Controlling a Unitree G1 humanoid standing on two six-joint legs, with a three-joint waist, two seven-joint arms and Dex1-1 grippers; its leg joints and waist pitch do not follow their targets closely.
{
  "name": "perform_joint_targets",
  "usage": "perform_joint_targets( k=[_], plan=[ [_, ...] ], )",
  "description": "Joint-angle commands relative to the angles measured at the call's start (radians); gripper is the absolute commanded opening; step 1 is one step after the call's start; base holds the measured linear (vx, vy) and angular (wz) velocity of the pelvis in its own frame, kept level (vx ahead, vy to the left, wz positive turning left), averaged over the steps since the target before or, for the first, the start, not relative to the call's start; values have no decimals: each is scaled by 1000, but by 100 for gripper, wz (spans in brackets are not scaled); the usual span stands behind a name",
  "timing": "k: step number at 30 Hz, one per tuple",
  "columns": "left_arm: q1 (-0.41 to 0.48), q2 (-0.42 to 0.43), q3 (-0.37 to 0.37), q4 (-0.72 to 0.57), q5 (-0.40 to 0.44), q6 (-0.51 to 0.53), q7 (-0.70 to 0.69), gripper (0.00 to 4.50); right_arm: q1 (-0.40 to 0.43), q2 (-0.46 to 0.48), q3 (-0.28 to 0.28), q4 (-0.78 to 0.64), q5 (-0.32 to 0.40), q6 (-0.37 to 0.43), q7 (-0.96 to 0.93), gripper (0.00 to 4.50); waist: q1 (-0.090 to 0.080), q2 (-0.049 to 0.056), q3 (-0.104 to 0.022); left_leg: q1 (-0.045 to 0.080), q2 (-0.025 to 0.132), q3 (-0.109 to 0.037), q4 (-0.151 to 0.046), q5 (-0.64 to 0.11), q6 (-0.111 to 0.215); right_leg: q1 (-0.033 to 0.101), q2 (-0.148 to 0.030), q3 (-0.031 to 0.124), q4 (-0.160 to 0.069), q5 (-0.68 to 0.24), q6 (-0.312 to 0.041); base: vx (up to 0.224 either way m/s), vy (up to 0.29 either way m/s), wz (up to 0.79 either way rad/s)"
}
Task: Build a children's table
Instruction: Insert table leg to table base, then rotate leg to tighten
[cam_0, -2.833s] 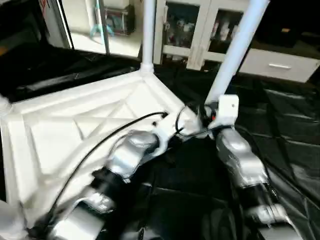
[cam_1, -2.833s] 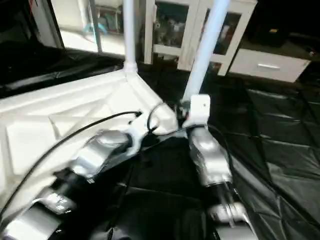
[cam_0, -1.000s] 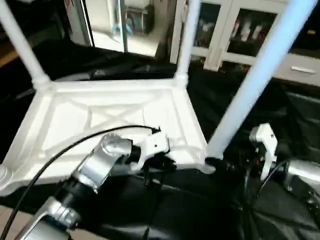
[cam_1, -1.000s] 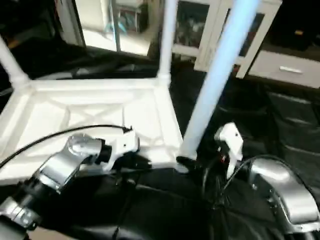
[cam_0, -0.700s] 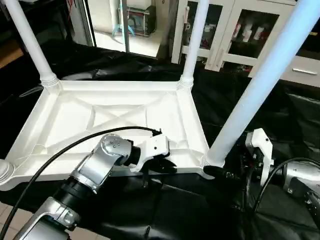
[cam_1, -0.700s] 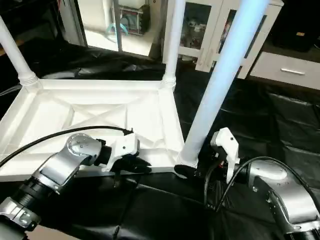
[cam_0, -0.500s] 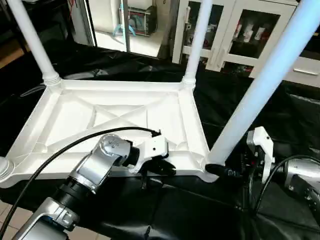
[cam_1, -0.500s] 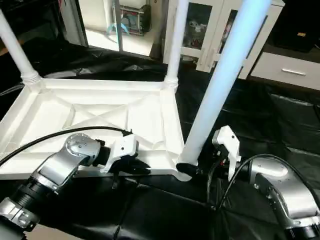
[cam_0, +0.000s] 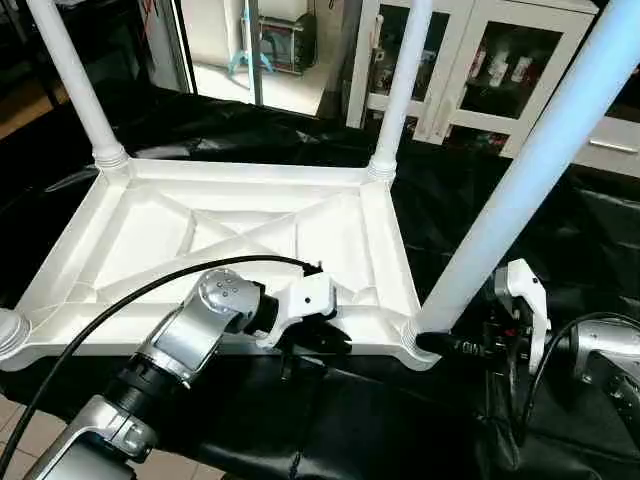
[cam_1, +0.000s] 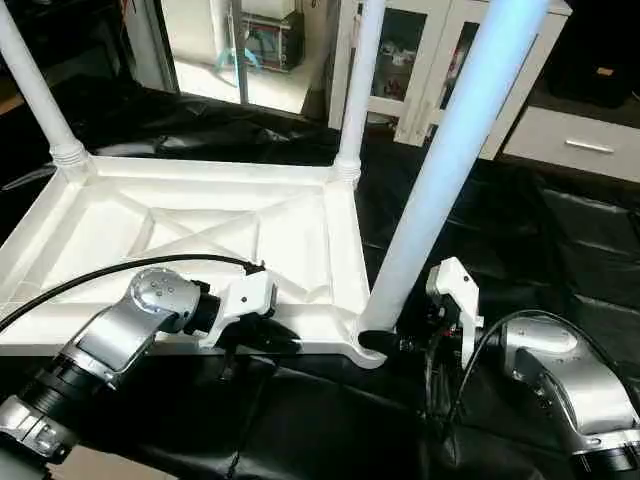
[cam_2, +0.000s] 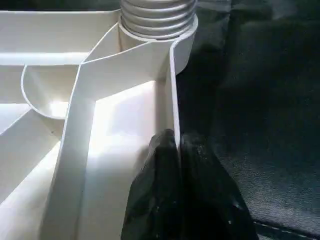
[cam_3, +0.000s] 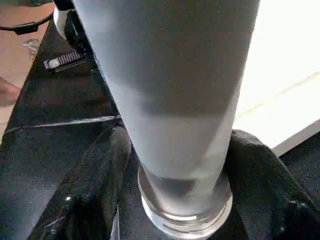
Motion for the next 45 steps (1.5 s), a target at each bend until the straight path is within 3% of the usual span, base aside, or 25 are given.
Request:
perform_joint_targets(
  k=[1, 2, 7, 13, 16, 19, 20, 22, 23, 24, 27, 28, 29, 30, 31, 32, 33, 34, 35, 36, 39, 42, 45],
  plan=[
    [-3, -19, -4, -40, -42, -37, -23, 0, -9, -2, 11, 2, -4, -5, 20, 269, -3, -17, -62, 6, 86, -31, -68, -52, 98, 51, -102, 53, -70, -105, -240, 0, 0, 0],
    [-3, -19, -4, -39, -42, -36, -24, 0, -11, 0, 12, 5, -6, -5, 23, 246, -3, -17, -62, 7, 87, -31, -67, -51, 99, 50, -101, 53, -70, -102, -239, 0, 0, 0],
    [3, -17, -5, -44, -39, -36, -28, 0, -9, 3, 29, 11, -18, -13, 37, 218, -3, -18, -64, 5, 86, -31, -66, -38, 106, 51, -102, 52, -67, -89, -240, 0, 0, 0],
    [-5, -18, 1, -26, -30, -38, -19, 0, -12, 31, 35, 37, -36, -25, 13, 206, -5, -15, -63, 6, 85, -31, -66, -53, 100, 50, -102, 53, -70, -101, -241, 0, 0, 0],
    [-13, -26, 8, -5, -22, -35, 3, 0, -19, 69, 26, 82, -57, -24, -59, 203, -9, -11, -59, 8, 86, -33, -70, -93, 79, 48, -102, 53, -77, -157, -234, 0, 0, 0],
    [-22, -42, 15, 21, -9, -23, 43, 0, -28, 111, 13, 124, -79, -32, -138, 202, -19, -11, -52, 12, 86, -37, -79, -167, 38, 48, -102, 51, -91, -287, -207, 0, 0, 0],
    [-38, -69, 30, 59, 5, -7, 103, 0, -46, 161, -1, 163, -103, -4, -249, 201, -26, -8, -51, 16, 84, -37, -80, -187, 20, 43, -101, 51, -97, -323, -199, 0, 0, 0],
    [-47, -85, 39, 76, 6, -2, 129, 0, -54, 183, -6, 176, -113, 10, -293, 200, -34, -10, -53, 13, 83, -41, -83, -198, 2, 48, -102, 50, -98, -348, -182, 0, 0, 0],
    [-72, -121, 59, 112, 12, 22, 194, 0, -69, 234, -9, 188, -127, 50, -375, 199, -38, -12, -54, 12, 84, -42, -85, -193, -3, 47, -100, 51, -97, -336, -177, 0, 0, 0],
    [-72, -121, 59, 112, 12, 22, 194, 0, -69, 234, -9, 188, -127, 50, -375, 199, -38, -12, -54, 12, 84, -42, -85, -193, -3, 47, -100, 51, -97, -336, -177, 0, 0, 0],
    [-133, -193, 85, 177, 46, 88, 341, 0, -118, 364, -9, 218, -162, 91, -554, 198, -48, -12, -55, 16, 80, -42, -85, -216, -18, 43, -103, 52, -100, -354, -175, 0, 0, 0],
    [-133, -193, 85, 177, 46, 88, 341, 0, -118, 364, -9, 218, -162, 91, -554, 198, -51, -10, -56, 14, 81, -43, -85, -206, -18, 43, -103, 52, -100, -341, -176, 0, 0, 0],
    [-164, -238, 109, 214, 60, 122, 437, 0, -159, 450, -32, 263, -197, 79, -715, 198, -55, -6, -56, 14, 81, -41, -85, -201, -23, 40, -101, 54, -98, -321, -182, 0, 0, 0],
    [-164, -238, 109, 214, 60, 122, 437, 0, -159, 450, -32, 263, -197, 79, -715, 198, -55, -6, -56, 14, 81, -41, -85, -201, -23, 40, -101, 54, -98, -321, -182, 0, 0, 0],
    [-186, -274, 131, 243, 65, 137, 512, 0, -190, 514, -60, 305, -221, 51, -845, 198, -60, -5, -58, 14, 79, -42, -86, -194, -36, 40, -100, 53, -96, -305, -188, 0, 0, 0],
    [-216, -326, 159, 283, 69, 154, 605, 0, -237, 600, -81, 365, -239, 16, -979, 198, -60, -10, -62, 16, 78, -41, -84, -183, -37, 39, -102, 54, -96, -278, -192, 0, 0, 0],
    [-224, -338, 165, 293, 72, 153, 628, 0, -252, 601, -52, 380, -254, 6, -956, 197, -63, -7, -61, 14, 77, -39, -83, -183, -39, 37, -100, 55, -94, -270, -198, 0, 0, 0],
    [-227, -342, 166, 297, 74, 153, 635, 0, -258, 602, -46, 384, -261, -2, -955, 197, -62, -7, -64, 14, 76, -40, -82, -176, -39, 39, -101, 54, -93, -258, -200, 0, 0, 0],
    [-239, -353, 172, 310, 80, 153, 661, 0, -287, 617, -52, 402, -276, -43, -975, 197, -54, -9, -69, 12, 76, -35, -76, -109, -7, 46, -100, 56, -82, -137, -216, 0, 0, 0],
    [-243, -352, 169, 312, 87, 147, 671, 0, -301, 623, -68, 406, -269, -40, -982, 197, -55, -9, -68, 12, 76, -33, -76, -94, 3, 45, -97, 56, -81, -104, -222, 0, 0, 0],
    [-244, -348, 167, 312, 90, 146, 672, 0, -315, 621, -63, 402, -274, -48, -961, 196, -48, -11, -72, 4, 74, -32, -73, -25, 54, 57, -98, 54, -68, 10, -238, 0, 0, 0],
    [-242, -343, 174, 317, 94, 149, 669, 0, -316, 626, -56, 398, -292, -48, -953, 195, -45, -11, -71, 5, 76, -30, -74, -26, 74, 57, -100, 53, -70, 5, -247, 0, 0, 0],
    [-245, -339, 177, 327, 96, 146, 673, 0, -311, 627, -51, 406, -305, -64, -950, 195, -47, -10, -66, 9, 80, -31, -79, -69, 57, 53, -98, 52, -78, -69, -241, 0, 0, 0]
  ],
)
